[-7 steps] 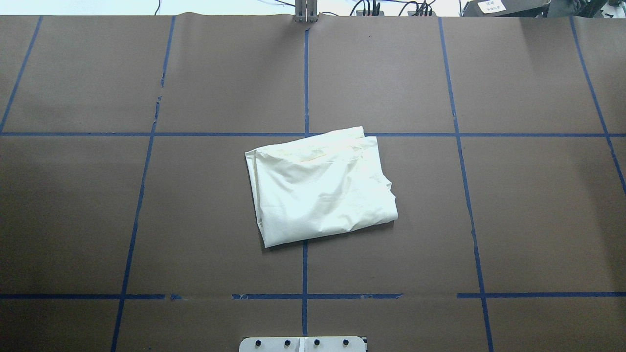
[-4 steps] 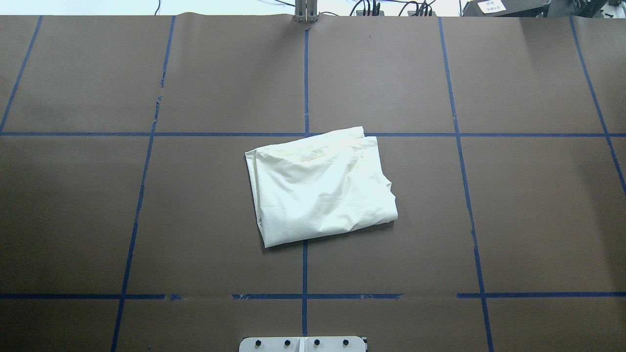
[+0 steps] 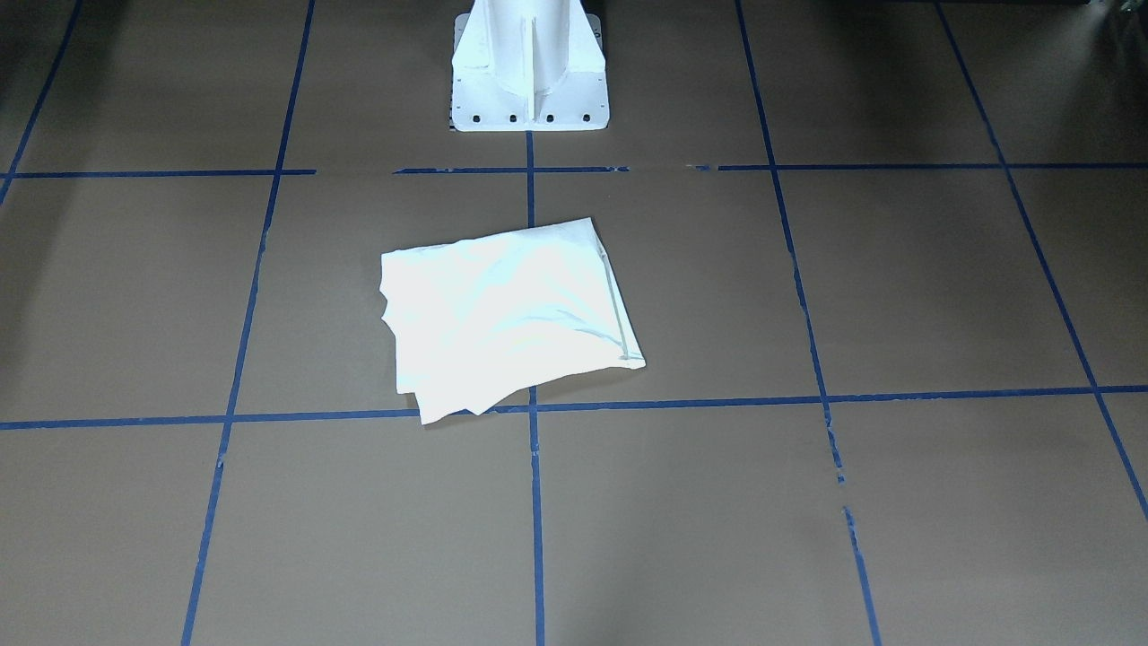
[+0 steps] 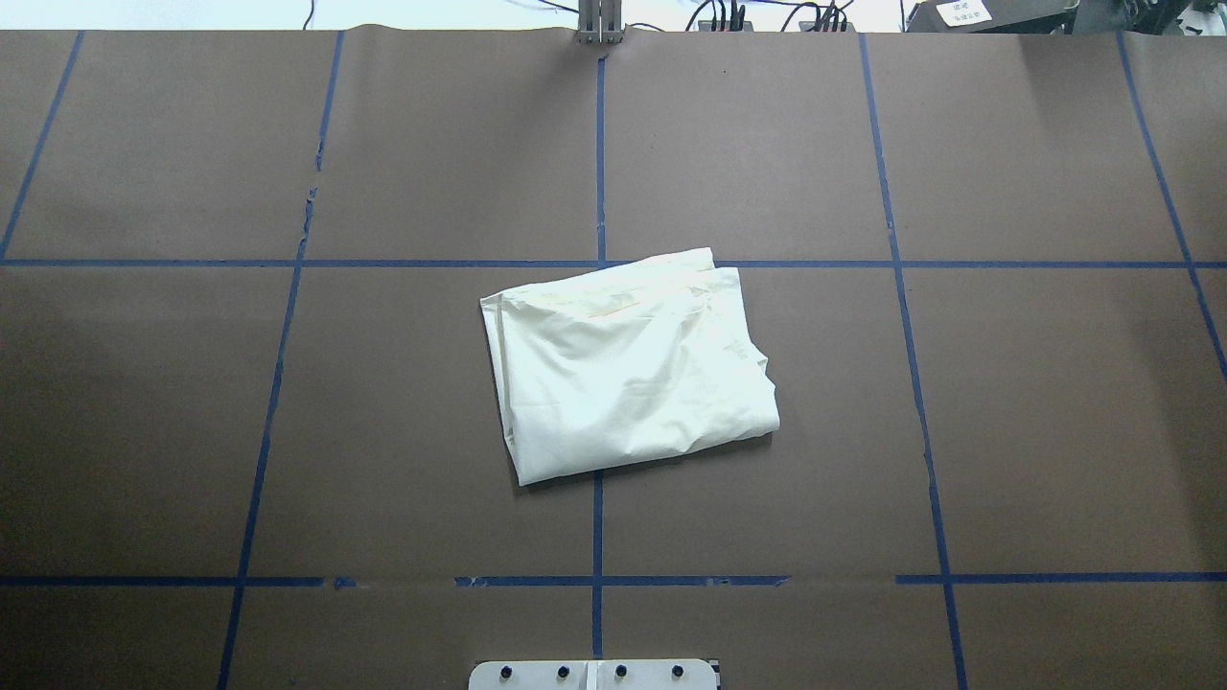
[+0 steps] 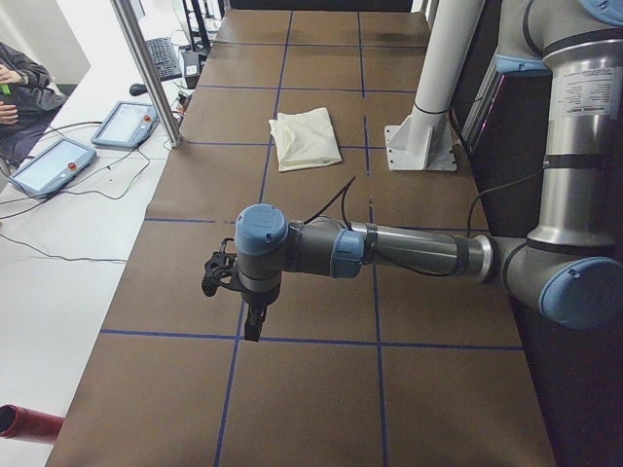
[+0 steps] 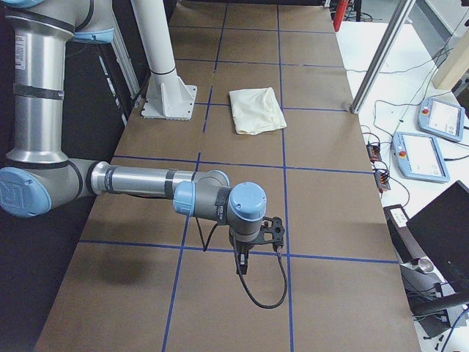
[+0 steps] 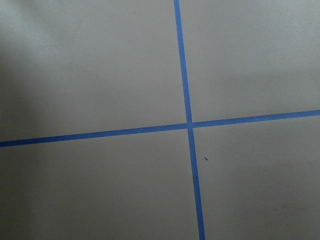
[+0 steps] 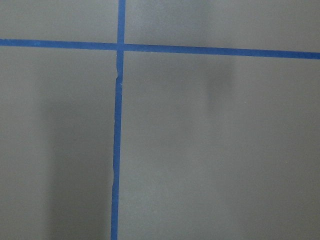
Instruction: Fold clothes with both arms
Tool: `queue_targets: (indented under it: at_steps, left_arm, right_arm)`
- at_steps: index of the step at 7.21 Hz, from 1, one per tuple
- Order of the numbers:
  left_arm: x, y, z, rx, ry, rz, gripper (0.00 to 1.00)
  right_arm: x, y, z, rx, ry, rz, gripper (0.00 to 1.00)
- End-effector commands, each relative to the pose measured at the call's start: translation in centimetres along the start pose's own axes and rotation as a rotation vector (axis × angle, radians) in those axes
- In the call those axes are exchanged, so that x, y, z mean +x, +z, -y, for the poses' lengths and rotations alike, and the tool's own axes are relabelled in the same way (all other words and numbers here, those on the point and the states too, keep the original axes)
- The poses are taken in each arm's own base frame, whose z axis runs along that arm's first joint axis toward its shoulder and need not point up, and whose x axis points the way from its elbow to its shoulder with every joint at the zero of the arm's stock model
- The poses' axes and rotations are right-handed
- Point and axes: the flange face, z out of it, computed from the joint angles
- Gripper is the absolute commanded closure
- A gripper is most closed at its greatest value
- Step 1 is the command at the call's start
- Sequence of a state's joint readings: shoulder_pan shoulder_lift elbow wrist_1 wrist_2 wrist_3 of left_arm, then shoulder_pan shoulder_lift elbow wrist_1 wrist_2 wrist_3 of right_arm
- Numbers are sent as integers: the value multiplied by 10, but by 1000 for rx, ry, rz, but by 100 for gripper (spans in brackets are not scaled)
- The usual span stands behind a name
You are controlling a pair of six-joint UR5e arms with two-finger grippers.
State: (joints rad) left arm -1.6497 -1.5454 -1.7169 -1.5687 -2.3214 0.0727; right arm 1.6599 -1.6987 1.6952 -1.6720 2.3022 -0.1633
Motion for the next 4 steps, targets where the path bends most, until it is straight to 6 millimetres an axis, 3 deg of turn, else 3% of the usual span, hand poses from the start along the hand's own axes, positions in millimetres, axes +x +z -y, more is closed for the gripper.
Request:
queue_targets:
  at_steps: [1, 4]
  left_arm:
    - [-1, 5, -1, -4, 11, 6, 0]
    - [2, 2, -2, 2, 17, 6, 0]
  right_arm:
    - [-1, -1, 1, 3, -2, 0, 0]
    - [-1, -1, 0, 1, -2, -1, 0]
